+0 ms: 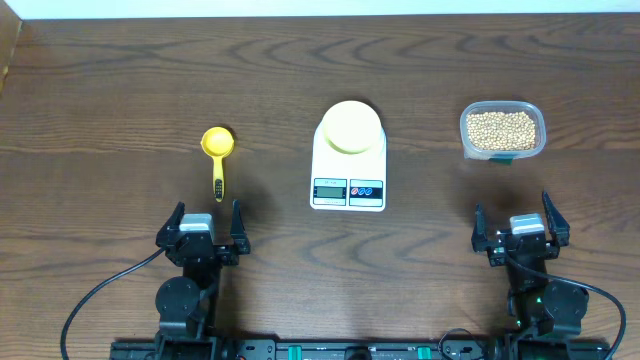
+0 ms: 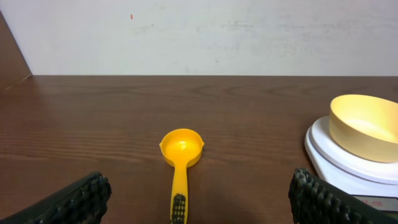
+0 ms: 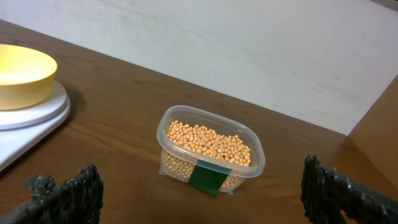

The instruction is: Scoop item into bowl and weigh 50g on scale

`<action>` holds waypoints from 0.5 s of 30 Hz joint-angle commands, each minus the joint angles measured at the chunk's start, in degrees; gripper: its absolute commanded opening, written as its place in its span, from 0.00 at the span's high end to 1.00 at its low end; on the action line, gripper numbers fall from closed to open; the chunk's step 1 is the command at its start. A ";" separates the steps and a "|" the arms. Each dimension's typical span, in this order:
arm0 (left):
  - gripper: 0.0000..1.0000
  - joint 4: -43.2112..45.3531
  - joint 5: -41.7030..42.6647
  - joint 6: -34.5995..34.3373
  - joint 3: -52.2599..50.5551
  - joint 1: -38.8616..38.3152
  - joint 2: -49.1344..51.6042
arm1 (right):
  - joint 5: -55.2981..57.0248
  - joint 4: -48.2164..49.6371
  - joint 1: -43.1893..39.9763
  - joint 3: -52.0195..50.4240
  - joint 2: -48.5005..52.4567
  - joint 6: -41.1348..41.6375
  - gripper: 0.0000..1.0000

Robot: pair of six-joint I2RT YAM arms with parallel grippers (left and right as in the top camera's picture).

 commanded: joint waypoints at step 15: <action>0.06 -0.37 2.95 -0.33 -1.99 0.26 -0.22 | -0.02 -0.22 0.35 -0.09 -0.31 0.83 0.01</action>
